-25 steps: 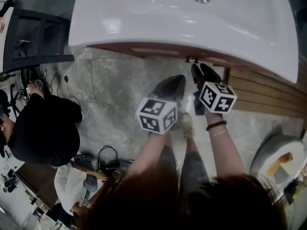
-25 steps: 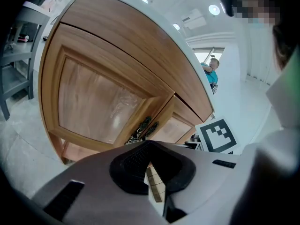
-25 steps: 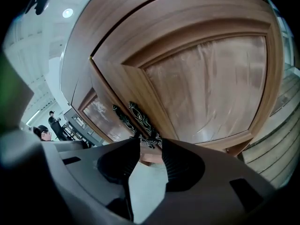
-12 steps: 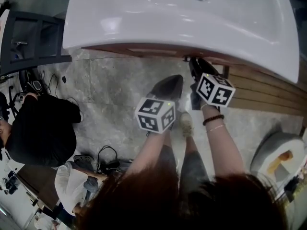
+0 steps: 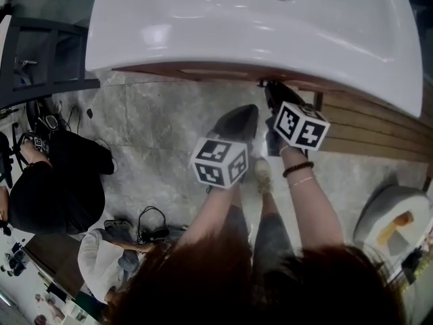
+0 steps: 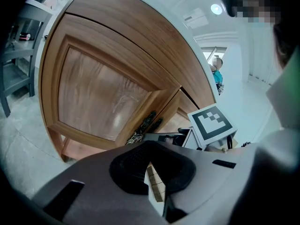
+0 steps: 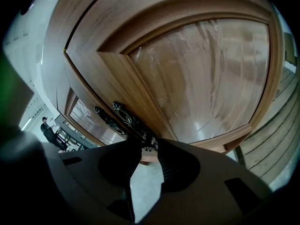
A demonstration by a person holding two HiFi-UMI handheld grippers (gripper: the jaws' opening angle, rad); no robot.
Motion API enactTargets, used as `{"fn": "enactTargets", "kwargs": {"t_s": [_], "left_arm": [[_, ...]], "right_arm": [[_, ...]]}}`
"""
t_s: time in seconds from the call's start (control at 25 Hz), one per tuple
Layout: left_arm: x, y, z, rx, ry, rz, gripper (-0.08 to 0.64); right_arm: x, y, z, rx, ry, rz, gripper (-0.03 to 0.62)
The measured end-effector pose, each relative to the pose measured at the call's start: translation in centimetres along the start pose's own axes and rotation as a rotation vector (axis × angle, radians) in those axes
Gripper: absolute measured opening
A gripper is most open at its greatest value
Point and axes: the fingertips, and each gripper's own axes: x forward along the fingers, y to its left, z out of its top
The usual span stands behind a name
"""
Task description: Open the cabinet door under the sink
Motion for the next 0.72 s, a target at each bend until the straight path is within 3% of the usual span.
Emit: {"fn": "enactTargets", "kwargs": {"t_s": [0.16,0.72], "left_arm": [[0.2,-0.1,-0.4,-0.001,0.012,-0.001,0.009],[0.1,-1.1,-1.0,0.031,0.017,-0.022,0.011]], "right_arm": [[0.3,0.3,-0.2,0.012,0.002,0.001,0.091],[-1.1,0.5,-1.1,-0.064,-0.005,0.055,0.087]]}}
